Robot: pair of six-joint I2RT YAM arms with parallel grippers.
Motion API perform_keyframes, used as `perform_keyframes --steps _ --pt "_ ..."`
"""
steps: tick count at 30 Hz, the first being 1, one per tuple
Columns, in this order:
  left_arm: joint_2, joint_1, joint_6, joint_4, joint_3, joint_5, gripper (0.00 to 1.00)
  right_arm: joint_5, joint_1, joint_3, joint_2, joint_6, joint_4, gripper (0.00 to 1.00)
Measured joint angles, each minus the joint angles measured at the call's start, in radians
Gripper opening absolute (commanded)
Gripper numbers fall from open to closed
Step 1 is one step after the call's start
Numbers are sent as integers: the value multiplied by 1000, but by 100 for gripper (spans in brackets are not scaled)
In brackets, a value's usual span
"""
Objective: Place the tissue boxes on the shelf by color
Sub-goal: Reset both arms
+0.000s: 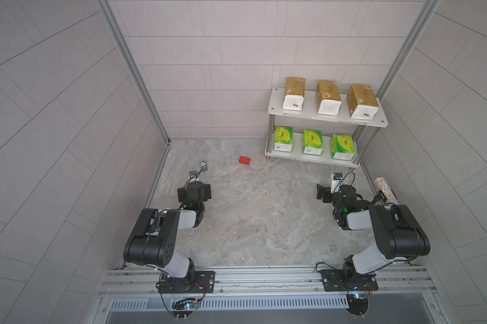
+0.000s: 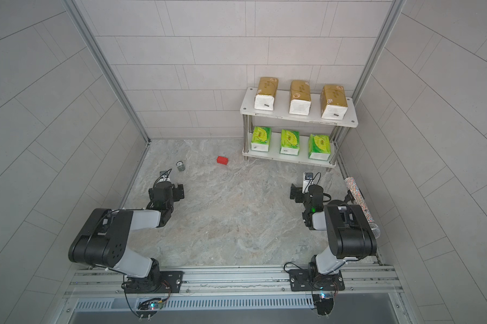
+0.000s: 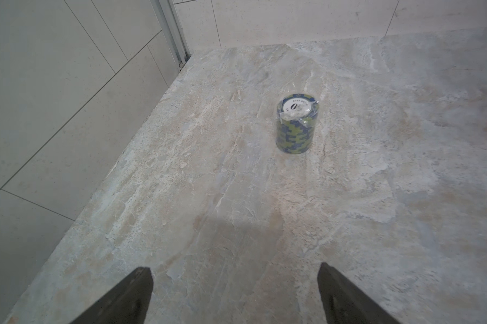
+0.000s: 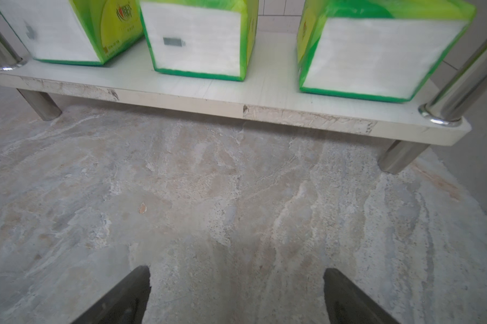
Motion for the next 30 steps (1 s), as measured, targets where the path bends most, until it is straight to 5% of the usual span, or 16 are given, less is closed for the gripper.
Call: perform_keyframes --steps 30 --pt "2 8 0 72 0 47 100 -16 8 3 0 -3 35 100"
